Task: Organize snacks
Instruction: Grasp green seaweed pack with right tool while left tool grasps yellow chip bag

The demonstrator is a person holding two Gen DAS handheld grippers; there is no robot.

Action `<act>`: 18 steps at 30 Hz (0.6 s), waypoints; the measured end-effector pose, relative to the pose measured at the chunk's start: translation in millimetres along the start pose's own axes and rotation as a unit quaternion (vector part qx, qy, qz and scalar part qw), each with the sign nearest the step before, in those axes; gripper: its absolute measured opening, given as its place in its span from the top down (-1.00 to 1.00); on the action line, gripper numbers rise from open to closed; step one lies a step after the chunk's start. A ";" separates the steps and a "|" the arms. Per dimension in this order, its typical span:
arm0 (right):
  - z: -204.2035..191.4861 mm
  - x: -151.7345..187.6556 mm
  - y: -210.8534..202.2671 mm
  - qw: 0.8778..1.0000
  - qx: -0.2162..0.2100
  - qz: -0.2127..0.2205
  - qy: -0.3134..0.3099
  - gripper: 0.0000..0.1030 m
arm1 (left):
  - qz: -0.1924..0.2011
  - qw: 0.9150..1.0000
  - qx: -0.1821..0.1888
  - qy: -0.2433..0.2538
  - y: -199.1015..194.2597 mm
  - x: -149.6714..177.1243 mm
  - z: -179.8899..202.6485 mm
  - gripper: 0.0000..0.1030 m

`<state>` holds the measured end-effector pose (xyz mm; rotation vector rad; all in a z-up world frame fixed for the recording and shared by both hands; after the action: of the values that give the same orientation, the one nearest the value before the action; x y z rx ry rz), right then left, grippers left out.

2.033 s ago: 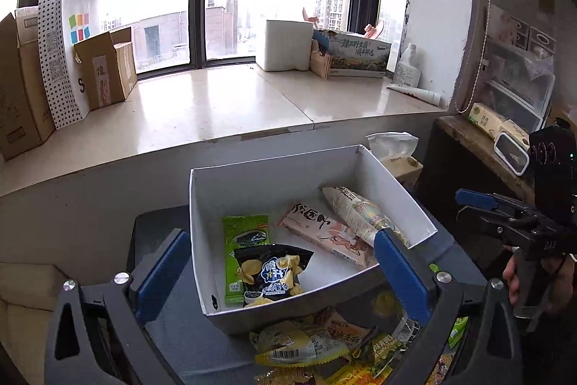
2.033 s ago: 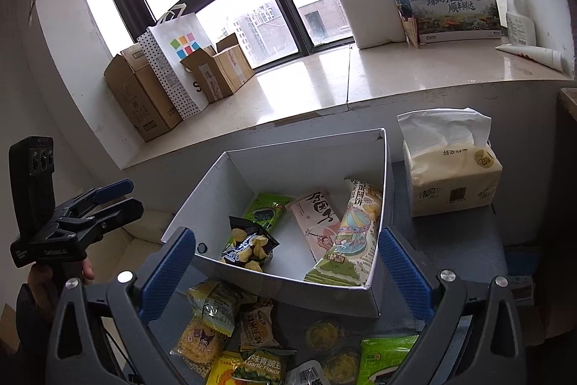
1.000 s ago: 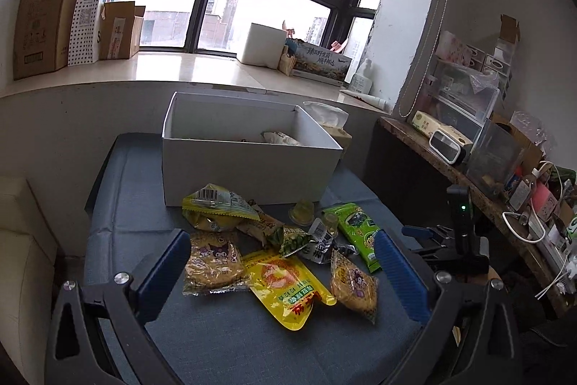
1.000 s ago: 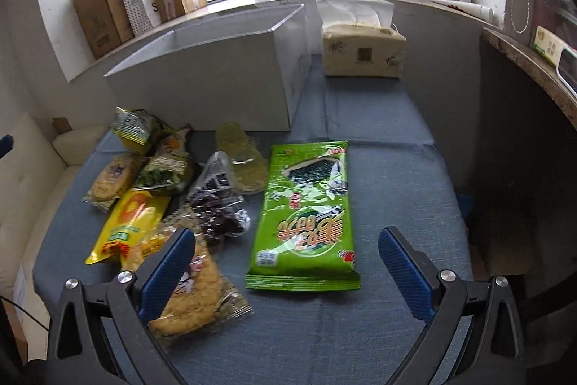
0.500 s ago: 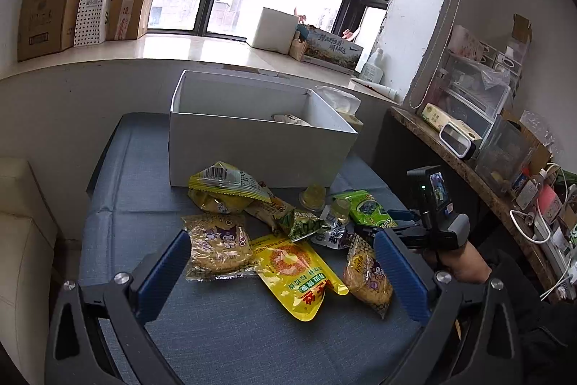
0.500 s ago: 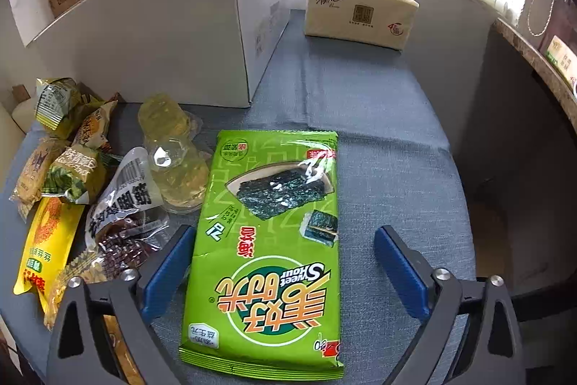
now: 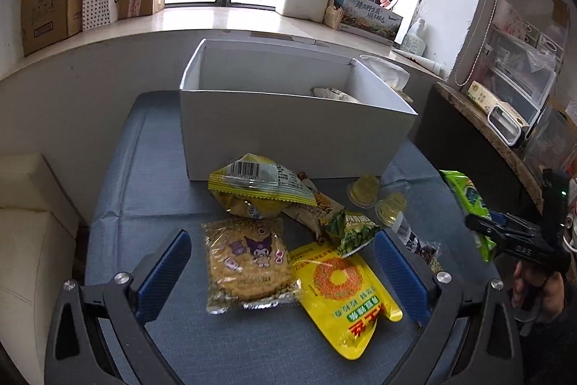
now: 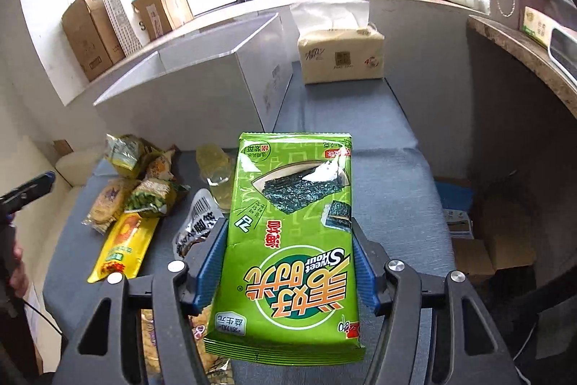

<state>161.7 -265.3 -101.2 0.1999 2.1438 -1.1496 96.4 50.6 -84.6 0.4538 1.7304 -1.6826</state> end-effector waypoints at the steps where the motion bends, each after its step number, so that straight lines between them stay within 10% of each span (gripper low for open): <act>1: -1.3 -2.3 -7.5 1.000 -0.003 0.010 0.002 -0.29 | -0.013 1.000 0.000 -0.002 12.3 -4.5 0.9 -1.00; 11: -12.8 -0.7 -19.4 1.000 -0.016 0.021 0.001 -0.29 | -0.076 0.990 -0.115 0.040 102.8 -33.9 14.0 -1.00; 18: -4.4 9.9 -11.5 1.000 -0.021 0.010 0.012 -0.30 | -0.103 0.991 -0.083 0.020 119.6 -27.2 6.3 -0.78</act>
<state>147.1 -270.5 -98.1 0.2173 2.1800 -1.0952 196.7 62.8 -154.5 0.2404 1.9862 -1.6608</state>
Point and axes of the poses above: each gripper's, at about its wrist camera, not at the fingertips, and y roughly the way its jaws point, z to its right, x to its underside, the point moved 4 cm from there along y, roughly the way its jaws point, and after that the axes turned 14 degrees about -x, right-handed, at the moved point
